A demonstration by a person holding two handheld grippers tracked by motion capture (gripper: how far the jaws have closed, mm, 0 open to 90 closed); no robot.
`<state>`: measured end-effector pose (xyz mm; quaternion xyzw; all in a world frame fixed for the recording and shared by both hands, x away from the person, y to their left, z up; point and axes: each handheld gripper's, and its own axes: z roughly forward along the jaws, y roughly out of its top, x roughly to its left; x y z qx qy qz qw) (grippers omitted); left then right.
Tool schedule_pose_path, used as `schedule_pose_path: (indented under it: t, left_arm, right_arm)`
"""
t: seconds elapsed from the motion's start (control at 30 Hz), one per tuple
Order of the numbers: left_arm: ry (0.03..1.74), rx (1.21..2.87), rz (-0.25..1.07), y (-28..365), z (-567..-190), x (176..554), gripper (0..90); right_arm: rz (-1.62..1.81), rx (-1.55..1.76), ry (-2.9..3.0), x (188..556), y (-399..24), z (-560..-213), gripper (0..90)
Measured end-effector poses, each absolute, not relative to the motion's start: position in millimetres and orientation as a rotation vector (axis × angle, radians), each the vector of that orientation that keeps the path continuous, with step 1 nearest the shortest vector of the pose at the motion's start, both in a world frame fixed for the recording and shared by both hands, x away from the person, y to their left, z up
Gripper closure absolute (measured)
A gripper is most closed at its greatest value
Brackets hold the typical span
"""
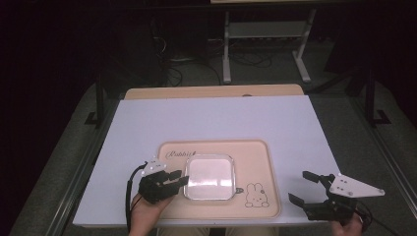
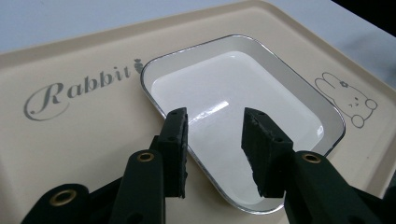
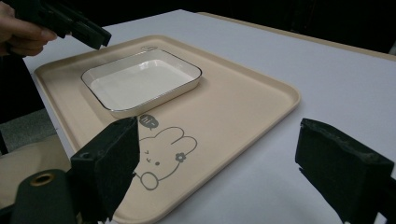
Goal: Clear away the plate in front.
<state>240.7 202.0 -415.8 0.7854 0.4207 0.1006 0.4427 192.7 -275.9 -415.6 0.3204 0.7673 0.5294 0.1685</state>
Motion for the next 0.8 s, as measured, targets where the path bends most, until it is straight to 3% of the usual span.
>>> schedule_pose_path:
  t: [0.8]
  left_arm:
    - [0.956, 1.896, 0.379, 234.5, -404.0, 240.8, 48.8]
  right_arm:
    - [1.501, 0.917, 2.185, 193.1, -275.7, -415.8, 13.0]
